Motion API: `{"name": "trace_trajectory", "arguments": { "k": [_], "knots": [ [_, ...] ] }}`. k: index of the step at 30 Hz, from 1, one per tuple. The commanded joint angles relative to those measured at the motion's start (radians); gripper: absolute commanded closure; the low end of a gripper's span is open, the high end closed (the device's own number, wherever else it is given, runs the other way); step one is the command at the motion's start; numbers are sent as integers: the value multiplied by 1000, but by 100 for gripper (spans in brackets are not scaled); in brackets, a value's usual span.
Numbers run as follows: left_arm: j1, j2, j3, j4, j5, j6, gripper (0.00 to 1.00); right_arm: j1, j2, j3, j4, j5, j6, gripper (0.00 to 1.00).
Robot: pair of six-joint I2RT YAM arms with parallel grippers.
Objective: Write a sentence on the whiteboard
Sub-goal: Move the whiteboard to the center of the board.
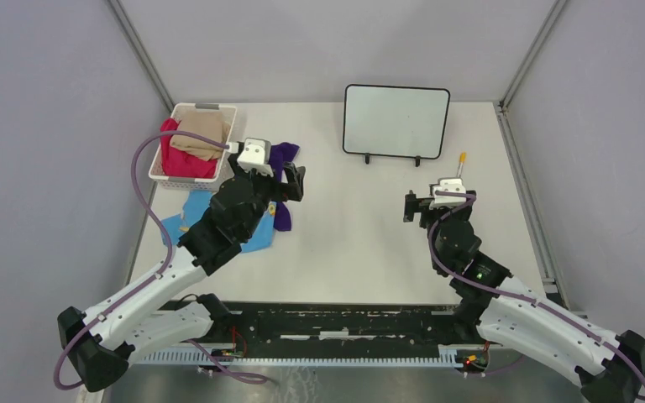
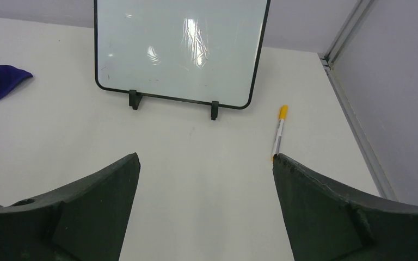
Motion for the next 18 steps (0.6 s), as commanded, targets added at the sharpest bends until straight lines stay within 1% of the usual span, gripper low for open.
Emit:
{"name": "trace_trajectory", "arguments": {
  "k": [1, 5, 13, 18],
  "knots": [
    [-5, -22, 16, 59, -29, -24, 0, 1, -2, 0, 28, 22, 2, 2],
    [-5, -12, 26, 41, -51, -5, 0, 1, 4, 0, 31, 22, -3, 2],
    [-6, -9, 29, 32, 14, 14, 0, 0, 9, 2, 17, 23, -9, 2],
    [-7, -7, 24, 30, 70, 39, 0, 0, 63, 58, -74, -52, -3, 2]
  ]
}}
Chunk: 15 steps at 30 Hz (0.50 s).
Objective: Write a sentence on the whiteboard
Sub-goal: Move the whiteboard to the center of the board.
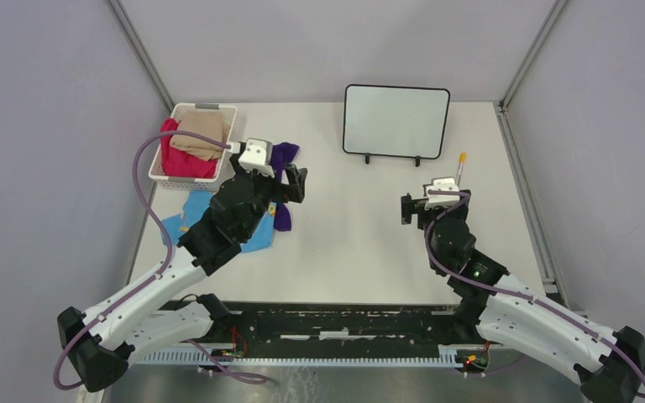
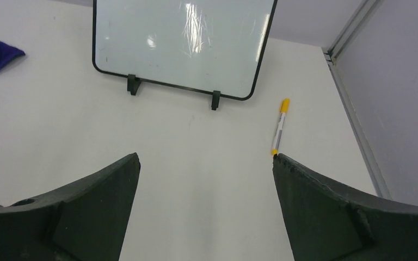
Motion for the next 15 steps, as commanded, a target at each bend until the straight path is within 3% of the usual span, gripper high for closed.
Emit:
{"name": "trace_trajectory", "arguments": {
  "k": [1, 6, 15],
  "knots": [
    [-5, -3, 23, 29, 63, 43, 0, 0, 58, 74, -81, -50, 7, 2],
    [-9, -5, 21, 23, 58, 57, 0, -31, 169, 156, -186, 4, 76, 2],
    [-13, 13, 45, -17, 28, 34, 1, -423, 206, 89, -198, -176, 361, 22]
  ]
}}
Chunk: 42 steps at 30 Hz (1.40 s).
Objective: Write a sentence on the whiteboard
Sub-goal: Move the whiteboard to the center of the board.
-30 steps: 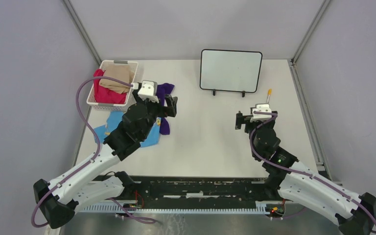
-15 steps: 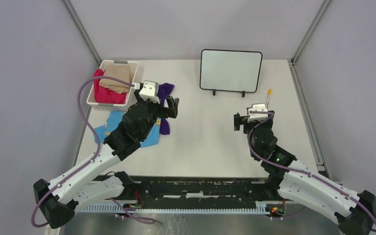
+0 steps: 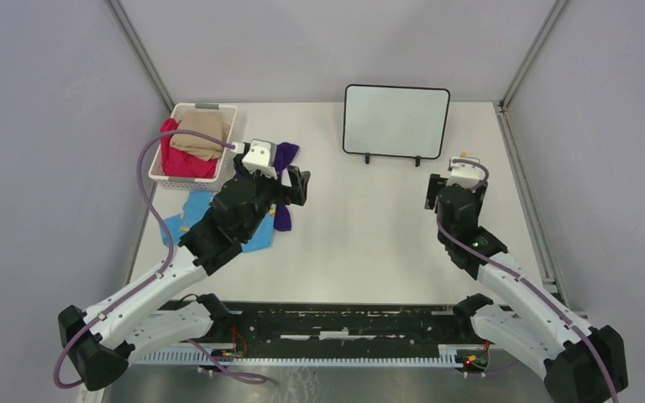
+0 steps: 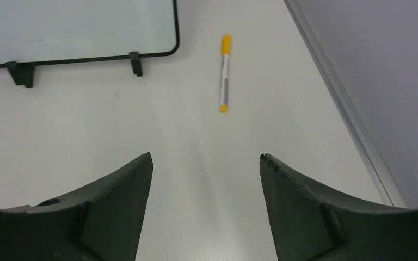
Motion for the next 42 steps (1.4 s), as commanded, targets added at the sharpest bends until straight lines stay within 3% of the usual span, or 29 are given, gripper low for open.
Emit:
{"name": "trace_trajectory", "arguments": {
  "k": [1, 7, 18, 33, 42],
  "knots": [
    [-6, 9, 48, -11, -9, 28, 1, -130, 34, -11, 14, -78, 202, 23],
    [-9, -22, 51, -15, 7, 18, 1, -205, 225, 33, 180, -176, 261, 28],
    [-24, -38, 47, -10, -5, 40, 1, -217, 723, 300, 297, -204, 82, 29],
    [-25, -14, 51, -13, 18, 51, 1, -257, 998, 528, 305, -280, 40, 39],
    [-24, 2, 52, -13, 18, 56, 1, -288, 1074, 589, 287, -313, 48, 45]
  ]
}}
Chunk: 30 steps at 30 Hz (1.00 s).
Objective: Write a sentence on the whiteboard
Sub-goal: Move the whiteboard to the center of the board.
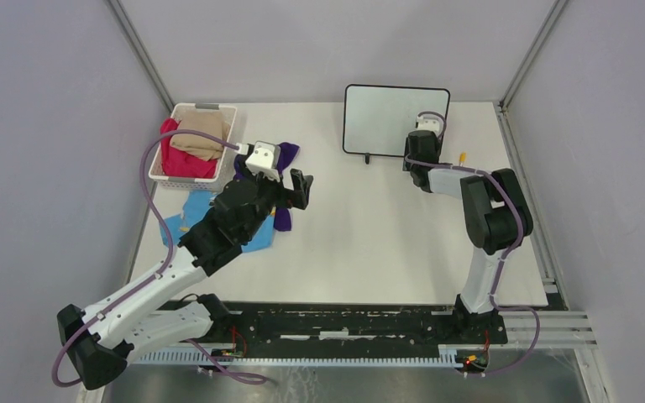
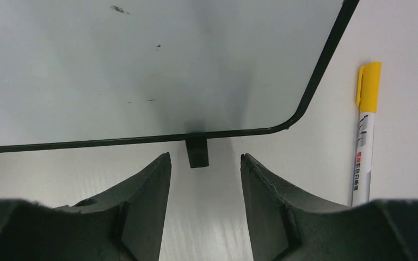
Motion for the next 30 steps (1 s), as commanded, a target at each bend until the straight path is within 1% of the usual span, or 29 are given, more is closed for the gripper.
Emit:
{"name": "trace_trajectory", "arguments": {
  "k": [1, 11, 18, 25, 30],
  "knots": [
    [-4, 3, 42, 24, -1, 55, 1, -14, 24, 54, 13, -16, -7, 45],
    [-3, 18, 43, 24, 2, 60, 1, -22, 73, 94, 15, -51, -11, 55],
    [-4, 25, 43, 22, 0, 63, 1, -23, 93, 108, 16, -62, -26, 64],
    [-3, 27, 44, 22, 3, 61, 1, -22, 85, 83, 27, -71, -34, 76],
    [-3, 29, 43, 23, 3, 62, 1, -21, 62, 41, 38, -79, -45, 91]
  ]
}}
